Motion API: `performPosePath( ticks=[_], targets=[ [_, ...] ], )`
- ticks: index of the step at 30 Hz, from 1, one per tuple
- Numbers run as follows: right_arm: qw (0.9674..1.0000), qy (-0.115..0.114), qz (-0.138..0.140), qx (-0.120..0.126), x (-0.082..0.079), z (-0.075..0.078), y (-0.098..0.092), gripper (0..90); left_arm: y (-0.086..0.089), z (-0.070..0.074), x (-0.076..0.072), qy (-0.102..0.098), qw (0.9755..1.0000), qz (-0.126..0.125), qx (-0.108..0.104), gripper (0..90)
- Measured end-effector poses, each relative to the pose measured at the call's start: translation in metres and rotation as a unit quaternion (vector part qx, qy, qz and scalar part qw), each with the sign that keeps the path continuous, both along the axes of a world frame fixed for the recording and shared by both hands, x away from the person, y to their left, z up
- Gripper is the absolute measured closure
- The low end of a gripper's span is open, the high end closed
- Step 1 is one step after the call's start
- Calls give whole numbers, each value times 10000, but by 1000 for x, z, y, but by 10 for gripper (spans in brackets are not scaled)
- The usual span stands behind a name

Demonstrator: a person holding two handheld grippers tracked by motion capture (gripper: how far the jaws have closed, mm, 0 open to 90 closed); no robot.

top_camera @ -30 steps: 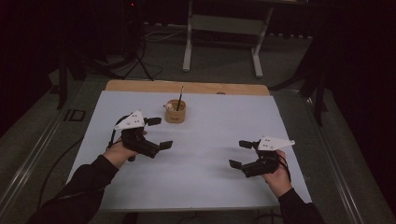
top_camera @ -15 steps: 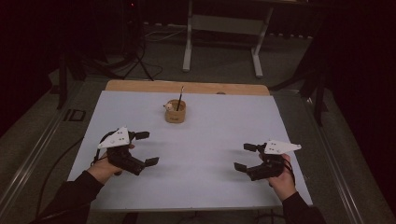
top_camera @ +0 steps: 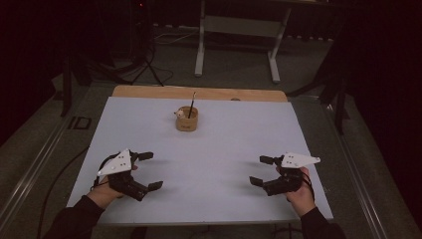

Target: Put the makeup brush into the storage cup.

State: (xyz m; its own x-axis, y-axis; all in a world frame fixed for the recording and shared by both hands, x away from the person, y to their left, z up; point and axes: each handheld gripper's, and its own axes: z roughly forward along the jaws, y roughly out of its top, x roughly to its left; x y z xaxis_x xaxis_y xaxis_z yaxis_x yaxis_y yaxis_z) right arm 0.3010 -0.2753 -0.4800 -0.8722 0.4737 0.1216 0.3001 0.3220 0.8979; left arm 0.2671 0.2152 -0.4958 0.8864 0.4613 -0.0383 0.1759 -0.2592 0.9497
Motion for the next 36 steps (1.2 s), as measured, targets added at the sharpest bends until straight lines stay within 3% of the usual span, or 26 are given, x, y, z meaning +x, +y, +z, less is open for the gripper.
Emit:
performPosePath(
  ticks=[5,11,17,20,22,36],
  targets=[
    [10000,31,44,15,0,-2,0,109,2,-10,-8,59,9999,31,-96,0],
    [10000,62,60,47,-1,-6,-1,108,12,-12,-16,-32,9997,152,-210,0],
    [9999,104,55,90,0,-8,-3,108,13,-20,-21,38,9998,138,-140,0],
    [9999,84,9,103,0,-8,-5,108,14,-22,-22,30,10000,84,-34,0],
    [9999,102,16,96,1,-9,-5,108,16,-22,-21,46,9998,149,-128,0],
    [9999,94,23,111,2,-10,-7,108,19,-25,-22,74,9995,203,-222,0]
  ],
)
